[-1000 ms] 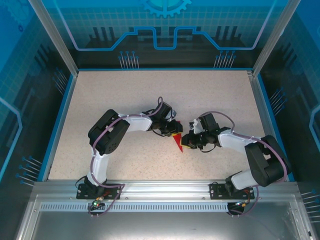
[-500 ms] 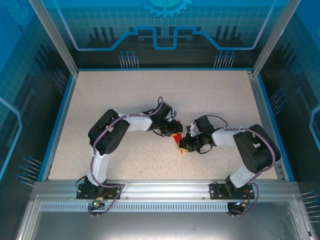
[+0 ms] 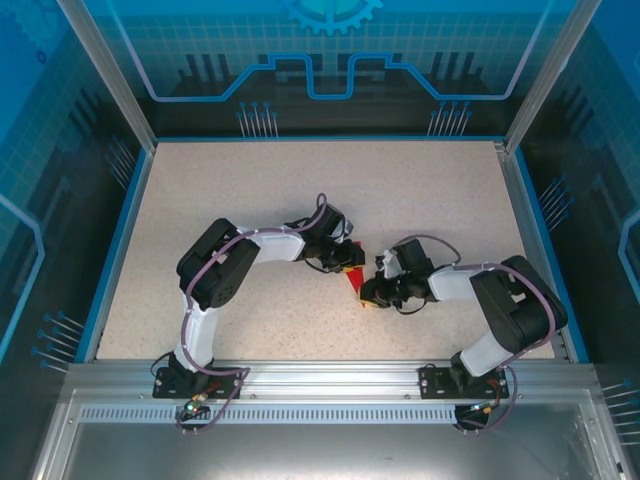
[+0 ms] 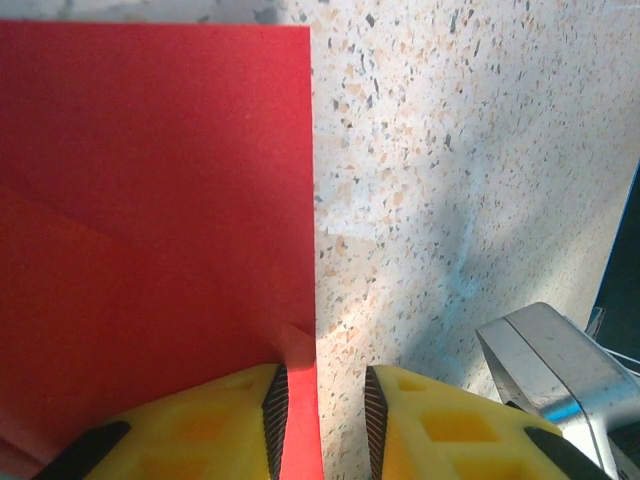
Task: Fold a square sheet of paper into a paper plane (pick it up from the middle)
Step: Fold the wing for the fifth time at the center of the table.
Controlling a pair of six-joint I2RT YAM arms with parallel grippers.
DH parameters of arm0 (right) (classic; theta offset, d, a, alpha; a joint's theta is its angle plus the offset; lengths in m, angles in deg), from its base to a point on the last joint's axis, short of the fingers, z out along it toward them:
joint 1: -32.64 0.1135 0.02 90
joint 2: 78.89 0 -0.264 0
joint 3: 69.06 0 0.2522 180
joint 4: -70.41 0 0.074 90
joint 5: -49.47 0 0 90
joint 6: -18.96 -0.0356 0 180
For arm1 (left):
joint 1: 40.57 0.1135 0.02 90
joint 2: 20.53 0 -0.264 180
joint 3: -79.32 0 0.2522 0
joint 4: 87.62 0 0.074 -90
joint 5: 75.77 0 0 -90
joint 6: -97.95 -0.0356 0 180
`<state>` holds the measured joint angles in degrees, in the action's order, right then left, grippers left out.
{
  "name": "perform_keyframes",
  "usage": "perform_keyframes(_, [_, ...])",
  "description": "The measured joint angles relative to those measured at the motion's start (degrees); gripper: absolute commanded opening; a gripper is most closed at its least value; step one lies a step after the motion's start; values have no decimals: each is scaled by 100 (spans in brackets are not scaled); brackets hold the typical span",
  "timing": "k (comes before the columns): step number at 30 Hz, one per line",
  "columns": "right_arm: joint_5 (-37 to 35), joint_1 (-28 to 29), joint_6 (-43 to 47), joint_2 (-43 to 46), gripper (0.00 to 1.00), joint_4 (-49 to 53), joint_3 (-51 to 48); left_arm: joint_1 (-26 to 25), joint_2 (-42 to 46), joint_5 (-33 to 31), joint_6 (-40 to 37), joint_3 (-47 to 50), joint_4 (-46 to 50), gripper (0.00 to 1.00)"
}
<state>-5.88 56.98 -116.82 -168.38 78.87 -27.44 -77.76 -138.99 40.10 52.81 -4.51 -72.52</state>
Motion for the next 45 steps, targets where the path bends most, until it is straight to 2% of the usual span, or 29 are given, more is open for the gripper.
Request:
perform_keyframes(12, [-153, 0, 125, 828, 15, 938, -153, 7, -15, 52, 0, -20, 11, 30])
perform_keyframes(17, [-170, 35, -125, 1239, 15, 820, 7, 22, -39, 105, 0, -33, 7, 31])
perform_keyframes(29, [-168, 118, -472, -186, 16, 120, 765, 28, -44, 146, 0, -42, 7, 31])
perform_keyframes(38, [-275, 109, 26, -492, 12, 433, 756, 28, -46, 162, -2, -42, 11, 30])
perform_keyframes(45, [-162, 46, 293, -223, 13, 264, 369, 17, -55, 210, -4, -42, 13, 30])
